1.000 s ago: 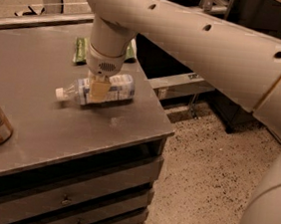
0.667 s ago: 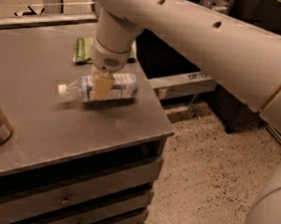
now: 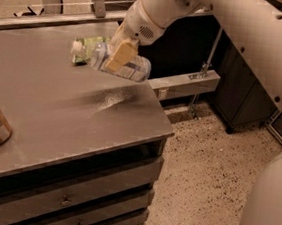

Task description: Place blue plastic bottle upright

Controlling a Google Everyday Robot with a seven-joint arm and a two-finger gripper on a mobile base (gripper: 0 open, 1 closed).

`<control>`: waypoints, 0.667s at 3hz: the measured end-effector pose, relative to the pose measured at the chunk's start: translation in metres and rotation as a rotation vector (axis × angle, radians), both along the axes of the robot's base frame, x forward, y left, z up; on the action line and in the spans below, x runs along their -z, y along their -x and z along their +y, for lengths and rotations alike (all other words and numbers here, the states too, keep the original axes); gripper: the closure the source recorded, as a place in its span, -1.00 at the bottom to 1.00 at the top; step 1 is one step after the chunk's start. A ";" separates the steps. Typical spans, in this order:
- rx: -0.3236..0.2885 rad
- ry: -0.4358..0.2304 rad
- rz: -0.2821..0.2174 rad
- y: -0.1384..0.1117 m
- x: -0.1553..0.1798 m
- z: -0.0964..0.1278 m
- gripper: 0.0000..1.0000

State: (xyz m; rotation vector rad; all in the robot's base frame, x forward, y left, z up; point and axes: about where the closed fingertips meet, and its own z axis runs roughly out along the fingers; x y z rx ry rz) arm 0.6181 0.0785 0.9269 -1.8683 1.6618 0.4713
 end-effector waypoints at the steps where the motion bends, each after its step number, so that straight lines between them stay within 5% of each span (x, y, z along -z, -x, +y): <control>1: 0.024 -0.245 0.033 -0.011 -0.039 -0.018 1.00; 2: 0.024 -0.491 0.068 -0.006 -0.070 -0.028 1.00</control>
Offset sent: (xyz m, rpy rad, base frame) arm -0.0048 -0.0505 0.1110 0.8227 0.1226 -0.0229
